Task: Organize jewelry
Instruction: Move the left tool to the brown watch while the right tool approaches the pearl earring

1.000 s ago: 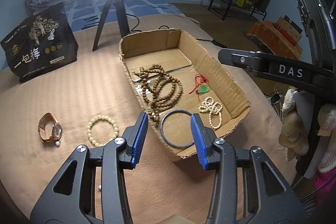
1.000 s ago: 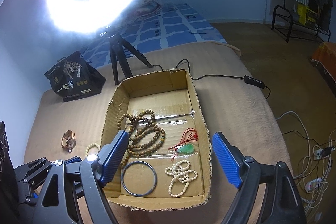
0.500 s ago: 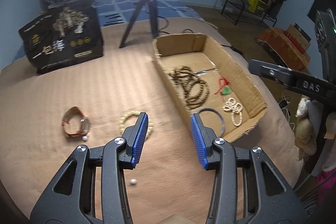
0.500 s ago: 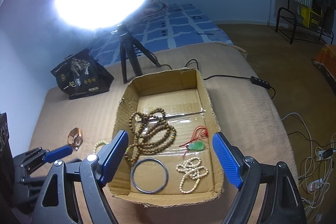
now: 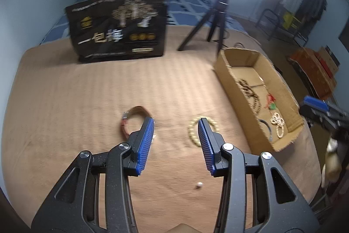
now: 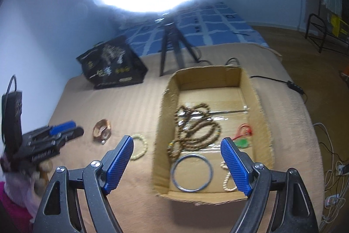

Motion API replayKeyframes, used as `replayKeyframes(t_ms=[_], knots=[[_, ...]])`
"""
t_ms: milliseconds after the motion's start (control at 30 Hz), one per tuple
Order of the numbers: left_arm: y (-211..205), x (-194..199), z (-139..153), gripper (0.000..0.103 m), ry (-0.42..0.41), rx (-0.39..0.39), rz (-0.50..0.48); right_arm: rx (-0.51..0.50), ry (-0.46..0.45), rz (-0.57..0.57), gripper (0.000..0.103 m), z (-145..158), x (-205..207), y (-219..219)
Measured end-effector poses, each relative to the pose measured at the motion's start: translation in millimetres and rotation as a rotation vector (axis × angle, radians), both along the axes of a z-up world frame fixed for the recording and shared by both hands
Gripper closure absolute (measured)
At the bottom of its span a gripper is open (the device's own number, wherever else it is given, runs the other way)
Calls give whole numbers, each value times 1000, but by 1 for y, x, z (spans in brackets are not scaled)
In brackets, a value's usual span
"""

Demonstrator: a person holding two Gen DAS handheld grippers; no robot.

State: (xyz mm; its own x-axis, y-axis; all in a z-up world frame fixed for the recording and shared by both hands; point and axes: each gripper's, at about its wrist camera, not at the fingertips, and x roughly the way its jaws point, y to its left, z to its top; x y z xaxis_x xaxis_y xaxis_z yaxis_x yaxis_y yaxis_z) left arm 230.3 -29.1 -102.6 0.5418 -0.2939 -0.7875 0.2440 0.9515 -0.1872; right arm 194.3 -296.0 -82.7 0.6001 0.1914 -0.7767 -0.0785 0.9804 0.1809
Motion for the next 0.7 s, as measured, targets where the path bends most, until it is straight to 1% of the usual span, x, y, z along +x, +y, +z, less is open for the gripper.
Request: replayKeyframes(t_ms=[200, 300, 367, 433, 700], knots=[[29, 14, -16, 60, 41, -10, 58, -3, 18, 77, 20, -7, -7, 32], [39, 20, -26, 60, 69, -19, 79, 4, 39, 118, 26, -14, -10, 47], [45, 26, -33, 60, 88, -28, 94, 16, 67, 155, 36, -20, -11, 59], [49, 31, -39, 60, 107, -37, 105, 19, 85, 181, 42, -26, -12, 67], [54, 47, -63, 60, 165, -48, 126, 24, 146, 255, 53, -53, -15, 92]])
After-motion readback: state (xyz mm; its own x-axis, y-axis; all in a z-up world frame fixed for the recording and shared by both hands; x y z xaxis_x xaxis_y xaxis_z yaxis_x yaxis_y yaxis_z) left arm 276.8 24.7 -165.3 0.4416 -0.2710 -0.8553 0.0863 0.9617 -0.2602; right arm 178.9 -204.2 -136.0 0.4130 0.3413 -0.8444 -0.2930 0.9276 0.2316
